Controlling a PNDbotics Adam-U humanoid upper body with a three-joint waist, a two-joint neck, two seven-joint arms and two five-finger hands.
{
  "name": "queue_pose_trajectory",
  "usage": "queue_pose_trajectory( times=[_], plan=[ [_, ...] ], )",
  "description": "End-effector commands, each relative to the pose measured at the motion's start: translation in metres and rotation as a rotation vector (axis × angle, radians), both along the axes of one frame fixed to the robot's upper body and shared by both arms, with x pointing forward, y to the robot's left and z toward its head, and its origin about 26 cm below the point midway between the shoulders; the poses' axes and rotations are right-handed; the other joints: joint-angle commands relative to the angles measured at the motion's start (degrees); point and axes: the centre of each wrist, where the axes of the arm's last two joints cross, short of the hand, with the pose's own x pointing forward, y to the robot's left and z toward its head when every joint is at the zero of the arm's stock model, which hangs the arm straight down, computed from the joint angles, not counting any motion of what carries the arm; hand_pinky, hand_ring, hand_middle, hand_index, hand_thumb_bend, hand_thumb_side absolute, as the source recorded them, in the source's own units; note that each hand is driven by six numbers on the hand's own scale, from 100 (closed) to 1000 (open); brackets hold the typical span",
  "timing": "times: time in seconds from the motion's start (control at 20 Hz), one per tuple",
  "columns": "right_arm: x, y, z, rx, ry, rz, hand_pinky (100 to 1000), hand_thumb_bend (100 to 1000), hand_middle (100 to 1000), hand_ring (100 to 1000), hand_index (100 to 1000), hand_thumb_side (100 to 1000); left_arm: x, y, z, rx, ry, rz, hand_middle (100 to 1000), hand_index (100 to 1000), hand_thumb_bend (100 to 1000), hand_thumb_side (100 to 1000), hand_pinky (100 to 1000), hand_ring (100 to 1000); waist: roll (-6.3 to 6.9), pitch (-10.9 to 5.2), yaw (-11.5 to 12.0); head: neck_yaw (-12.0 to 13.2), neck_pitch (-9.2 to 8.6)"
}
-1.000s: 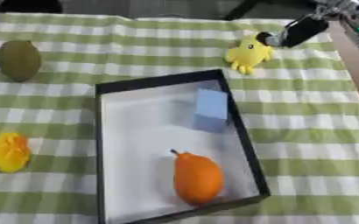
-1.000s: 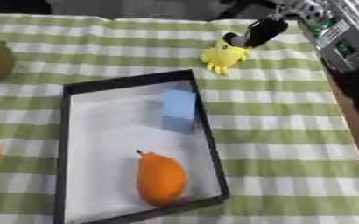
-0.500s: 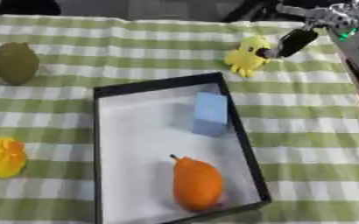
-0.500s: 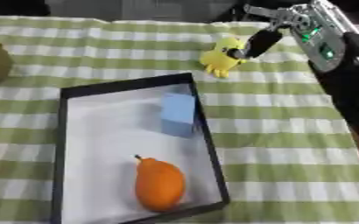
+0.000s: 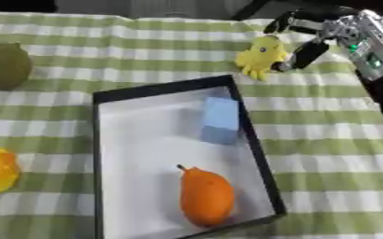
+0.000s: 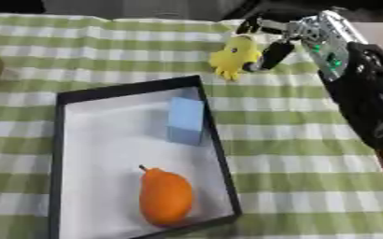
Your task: Pick up objects on the table and place them in the box.
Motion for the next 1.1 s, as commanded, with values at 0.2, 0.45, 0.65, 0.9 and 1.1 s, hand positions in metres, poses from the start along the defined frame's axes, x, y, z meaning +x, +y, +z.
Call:
queue_pose_trajectory(
  times=[0.2,0.45,0.65,0.9,1.1],
  plan=[
    [0.0,-0.005,0.007,0.022,-0.075,-0.024,884,407,845,879,887,224,-0.002,-0.001,0.013,0.025,-0.036,-0.015,811,795,120,772,844,855,-0.64,0.64,0.55,-0.77,-1.31],
    [0.002,-0.006,0.001,0.04,-0.106,-0.052,876,399,822,867,874,218,-0.001,-0.002,0.013,0.024,-0.036,-0.024,811,794,120,775,844,855,-0.84,1.29,1.24,-1.08,-1.92],
    [0.003,-0.007,-0.002,0.063,-0.132,-0.074,860,368,732,828,807,192,-0.001,-0.002,0.012,0.024,-0.031,-0.024,811,794,120,776,845,855,-0.92,1.37,1.29,-0.97,-1.64],
    [0.003,-0.006,0.005,0.07,-0.136,-0.073,849,278,691,800,765,115,-0.002,0.0,0.009,0.027,-0.018,-0.017,811,794,120,776,845,856,-0.81,0.77,0.58,-0.39,-0.65],
    [0.002,-0.006,0.012,0.077,-0.136,-0.07,847,225,687,795,760,100,-0.003,0.002,0.007,0.032,-0.01,-0.011,811,794,119,774,845,856,-0.75,0.07,0.06,-0.21,-0.03]
  ],
)
